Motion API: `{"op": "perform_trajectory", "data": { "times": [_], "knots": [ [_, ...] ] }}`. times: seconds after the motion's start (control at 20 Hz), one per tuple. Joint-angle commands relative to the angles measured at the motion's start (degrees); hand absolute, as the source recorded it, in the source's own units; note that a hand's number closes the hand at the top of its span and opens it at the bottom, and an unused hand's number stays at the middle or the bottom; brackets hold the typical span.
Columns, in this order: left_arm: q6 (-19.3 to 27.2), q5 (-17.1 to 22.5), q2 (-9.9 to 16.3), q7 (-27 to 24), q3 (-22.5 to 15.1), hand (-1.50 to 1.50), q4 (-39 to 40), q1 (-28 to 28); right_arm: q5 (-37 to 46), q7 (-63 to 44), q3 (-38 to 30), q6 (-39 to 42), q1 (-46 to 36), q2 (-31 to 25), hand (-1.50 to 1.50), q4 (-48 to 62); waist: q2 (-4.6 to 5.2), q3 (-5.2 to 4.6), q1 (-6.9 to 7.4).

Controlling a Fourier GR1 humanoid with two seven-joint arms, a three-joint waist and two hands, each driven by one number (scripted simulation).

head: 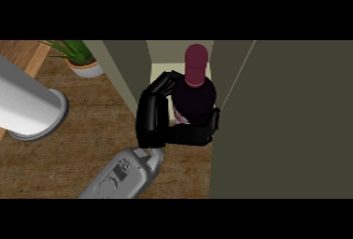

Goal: Pick up the wine, place it into the cabinet and close the cabinet

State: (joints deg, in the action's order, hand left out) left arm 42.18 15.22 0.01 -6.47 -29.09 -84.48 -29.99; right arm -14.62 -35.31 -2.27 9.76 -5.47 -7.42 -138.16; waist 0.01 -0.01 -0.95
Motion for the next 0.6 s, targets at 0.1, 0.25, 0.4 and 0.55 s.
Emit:
{"op": "perform_trajectory", "data": {
  "times": [0.1,0.25,0.4,0.55],
  "knots": [
    [-3.8,0.7,0.5,-5.8,2.5,1.5,5.2,3.1,-7.2,-2.1,-3.7,-0.1,2.6,-0.4,-1.5,-7.7,-0.06,0.01,0.28],
    [-2.5,-1.4,0.0,-5.4,2.4,1.5,9.6,0.0,-6.1,-0.3,-2.8,1.3,3.7,-0.2,-1.5,-6.5,-0.04,0.03,0.18],
    [-1.8,-2.1,0.0,-5.4,1.6,1.5,11.6,-2.0,-4.2,0.3,-1.9,1.0,0.0,-0.4,-1.5,-3.7,-0.02,0.02,0.45],
    [-0.4,0.3,0.0,-13.6,-0.5,1.5,13.6,2.0,-5.2,-2.0,-1.3,0.0,4.9,0.4,-1.5,-10.3,-0.06,0.01,-0.21]
  ]
}}
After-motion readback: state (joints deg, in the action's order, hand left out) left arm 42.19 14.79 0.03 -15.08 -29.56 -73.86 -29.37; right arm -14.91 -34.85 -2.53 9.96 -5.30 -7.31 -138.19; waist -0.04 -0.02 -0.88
